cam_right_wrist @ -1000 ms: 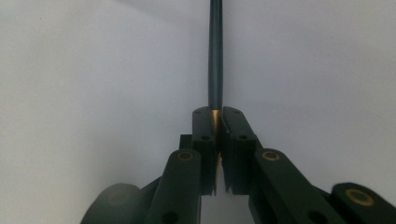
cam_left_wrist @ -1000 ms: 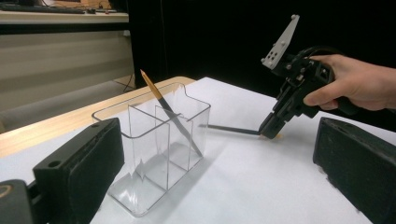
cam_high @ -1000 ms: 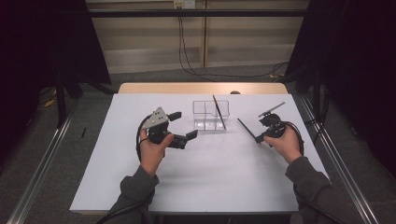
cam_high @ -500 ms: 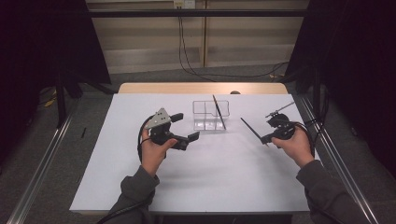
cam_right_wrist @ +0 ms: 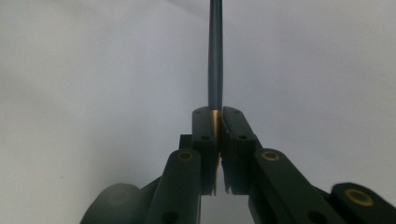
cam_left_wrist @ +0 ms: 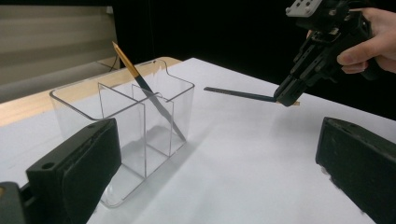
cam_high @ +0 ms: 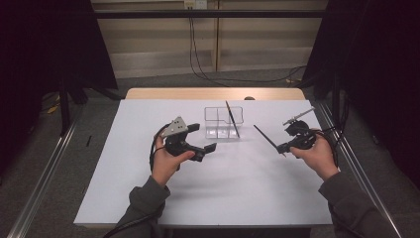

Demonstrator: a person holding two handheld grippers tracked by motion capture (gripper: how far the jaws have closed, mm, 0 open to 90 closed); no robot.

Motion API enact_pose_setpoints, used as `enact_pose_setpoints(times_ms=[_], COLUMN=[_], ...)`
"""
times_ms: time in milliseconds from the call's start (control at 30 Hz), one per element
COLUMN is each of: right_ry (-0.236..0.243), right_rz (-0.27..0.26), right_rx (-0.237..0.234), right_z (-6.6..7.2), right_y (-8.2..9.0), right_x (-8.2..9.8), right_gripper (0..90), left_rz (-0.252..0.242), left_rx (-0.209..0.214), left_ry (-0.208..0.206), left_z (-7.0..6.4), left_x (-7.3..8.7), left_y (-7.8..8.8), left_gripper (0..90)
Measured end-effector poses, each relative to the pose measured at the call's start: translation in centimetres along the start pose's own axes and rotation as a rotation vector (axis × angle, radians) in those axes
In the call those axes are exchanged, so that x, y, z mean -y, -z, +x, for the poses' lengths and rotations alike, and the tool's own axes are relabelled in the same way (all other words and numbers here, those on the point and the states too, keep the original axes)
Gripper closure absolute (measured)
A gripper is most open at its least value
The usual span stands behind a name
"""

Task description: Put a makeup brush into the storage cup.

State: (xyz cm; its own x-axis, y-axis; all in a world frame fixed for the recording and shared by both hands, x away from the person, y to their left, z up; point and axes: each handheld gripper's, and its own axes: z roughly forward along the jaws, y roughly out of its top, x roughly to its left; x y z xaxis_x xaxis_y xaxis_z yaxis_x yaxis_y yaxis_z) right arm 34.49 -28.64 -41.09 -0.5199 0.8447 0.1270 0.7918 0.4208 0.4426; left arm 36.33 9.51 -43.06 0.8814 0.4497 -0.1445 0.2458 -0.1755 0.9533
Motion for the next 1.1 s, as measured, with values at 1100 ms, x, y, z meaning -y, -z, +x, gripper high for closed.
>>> enact_pose_setpoints(times_ms=[1100], right_ry=[0.139], right_rz=[0.023], right_rx=[-0.066], right_z=[4.5], right_y=[0.2], right_x=[-2.0], right_gripper=[85.4], left_rz=[0.094], left_rx=[0.013], left_ry=[0.046], left_z=[0.3], left_x=[0.3], left_y=[-0.8], left_gripper=[0.0])
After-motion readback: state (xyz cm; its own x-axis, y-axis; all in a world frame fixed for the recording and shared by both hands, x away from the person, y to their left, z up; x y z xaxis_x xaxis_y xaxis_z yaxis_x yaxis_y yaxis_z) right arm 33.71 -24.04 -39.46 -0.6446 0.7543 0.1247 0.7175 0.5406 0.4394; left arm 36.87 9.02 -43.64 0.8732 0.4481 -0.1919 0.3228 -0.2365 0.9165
